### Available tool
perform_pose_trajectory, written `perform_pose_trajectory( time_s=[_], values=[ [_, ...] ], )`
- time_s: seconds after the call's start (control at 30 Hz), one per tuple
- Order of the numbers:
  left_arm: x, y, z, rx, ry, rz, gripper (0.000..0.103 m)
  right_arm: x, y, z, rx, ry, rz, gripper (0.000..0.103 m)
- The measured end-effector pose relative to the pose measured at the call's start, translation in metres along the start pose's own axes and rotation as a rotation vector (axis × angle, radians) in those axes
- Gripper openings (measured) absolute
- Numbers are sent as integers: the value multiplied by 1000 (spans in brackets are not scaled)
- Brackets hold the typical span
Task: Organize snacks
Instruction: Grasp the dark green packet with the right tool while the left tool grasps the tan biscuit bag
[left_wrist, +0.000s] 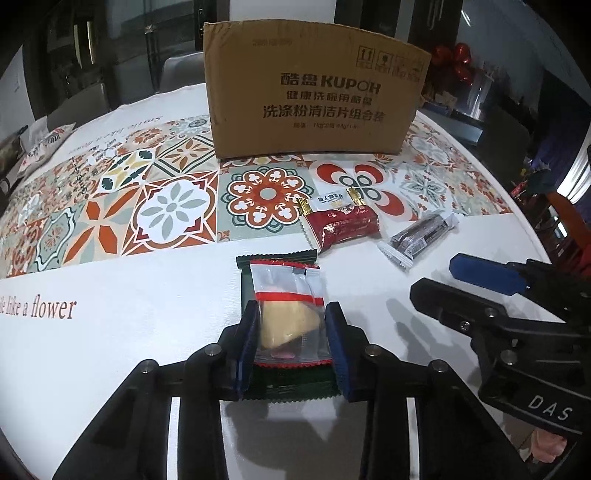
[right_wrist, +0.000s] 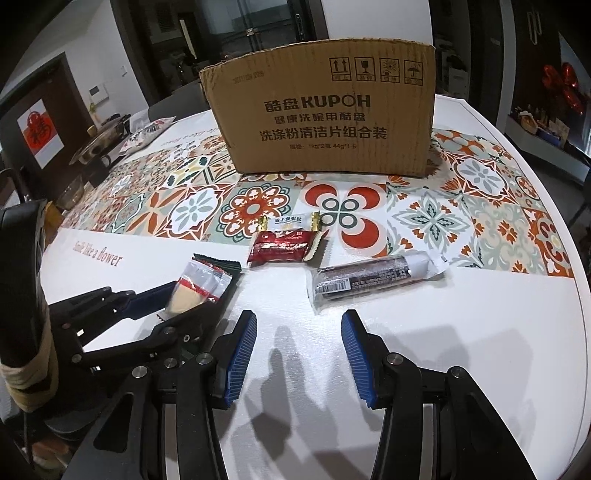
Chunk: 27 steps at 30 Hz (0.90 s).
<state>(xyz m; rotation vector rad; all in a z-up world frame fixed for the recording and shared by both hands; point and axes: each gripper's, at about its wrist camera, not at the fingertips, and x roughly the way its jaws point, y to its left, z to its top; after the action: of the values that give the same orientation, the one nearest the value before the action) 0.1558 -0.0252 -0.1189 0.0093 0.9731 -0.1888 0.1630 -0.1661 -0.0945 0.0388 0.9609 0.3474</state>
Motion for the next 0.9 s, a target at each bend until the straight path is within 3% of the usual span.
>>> perform_pose_trajectory(
  time_s=[0.27, 0.63, 0.9],
  values=[
    [-16, 19, -5, -43, -23, -38, 33, 1, 15, 1, 1, 14, 24, 49],
    [-41, 60, -22, -39, -83, 54, 33, 25, 52, 9, 16, 59, 66, 49],
    [-42, 84, -28, -97, -91, 56, 33, 54, 82, 18, 24, 114, 53, 49]
  ],
)
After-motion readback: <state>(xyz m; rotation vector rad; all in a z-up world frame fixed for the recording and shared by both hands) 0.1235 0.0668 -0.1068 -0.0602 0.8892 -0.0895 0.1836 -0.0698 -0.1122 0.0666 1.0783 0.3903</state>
